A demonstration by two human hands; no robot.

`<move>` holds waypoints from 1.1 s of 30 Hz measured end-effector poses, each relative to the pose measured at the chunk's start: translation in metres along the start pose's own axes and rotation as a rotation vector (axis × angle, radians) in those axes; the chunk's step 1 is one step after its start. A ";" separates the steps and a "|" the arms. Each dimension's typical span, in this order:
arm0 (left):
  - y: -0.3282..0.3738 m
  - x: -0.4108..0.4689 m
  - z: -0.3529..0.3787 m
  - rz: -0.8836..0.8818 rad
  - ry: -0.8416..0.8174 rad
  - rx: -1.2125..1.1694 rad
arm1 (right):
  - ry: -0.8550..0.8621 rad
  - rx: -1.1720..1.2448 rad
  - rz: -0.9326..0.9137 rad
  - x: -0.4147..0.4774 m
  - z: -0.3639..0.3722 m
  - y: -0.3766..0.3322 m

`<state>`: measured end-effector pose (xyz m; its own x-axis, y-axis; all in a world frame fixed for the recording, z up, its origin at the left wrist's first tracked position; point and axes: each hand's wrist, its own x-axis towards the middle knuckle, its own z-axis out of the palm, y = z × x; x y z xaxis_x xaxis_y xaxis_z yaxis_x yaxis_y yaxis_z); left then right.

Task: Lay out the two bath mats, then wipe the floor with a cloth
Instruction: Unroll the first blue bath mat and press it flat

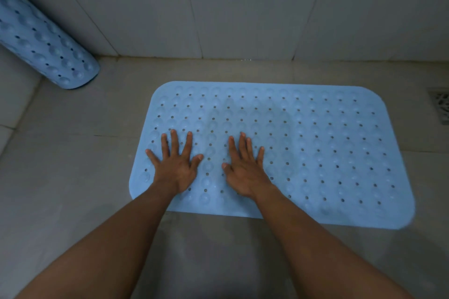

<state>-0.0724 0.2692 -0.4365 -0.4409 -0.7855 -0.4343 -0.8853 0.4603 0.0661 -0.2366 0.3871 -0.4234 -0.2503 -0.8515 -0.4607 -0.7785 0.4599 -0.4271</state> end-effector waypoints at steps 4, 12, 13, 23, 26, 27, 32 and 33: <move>0.035 -0.008 0.000 0.012 0.112 -0.035 | 0.143 0.101 -0.088 -0.025 -0.019 0.040; 0.182 -0.027 0.031 0.313 0.224 -0.052 | 0.344 -0.095 0.149 -0.078 -0.044 0.167; 0.198 -0.029 0.034 0.333 0.221 -0.053 | 0.343 -0.134 0.191 -0.083 -0.046 0.182; 0.257 -0.031 0.061 0.328 0.228 0.044 | 0.367 -0.188 0.334 -0.091 -0.035 0.232; 0.258 -0.031 0.062 0.323 0.249 0.068 | 0.420 -0.201 0.331 -0.089 -0.031 0.233; 0.258 -0.031 0.062 0.322 0.253 0.064 | 0.430 -0.204 0.330 -0.090 -0.030 0.233; 0.260 -0.030 0.061 0.316 0.260 0.063 | 0.466 -0.216 0.333 -0.088 -0.029 0.233; 0.260 -0.030 0.061 0.316 0.261 0.063 | 0.462 -0.218 0.331 -0.088 -0.029 0.233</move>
<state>-0.2805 0.4380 -0.4607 -0.7195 -0.6762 -0.1585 -0.6930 0.7138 0.1007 -0.4122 0.5620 -0.4595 -0.6852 -0.7156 -0.1356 -0.7043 0.6985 -0.1268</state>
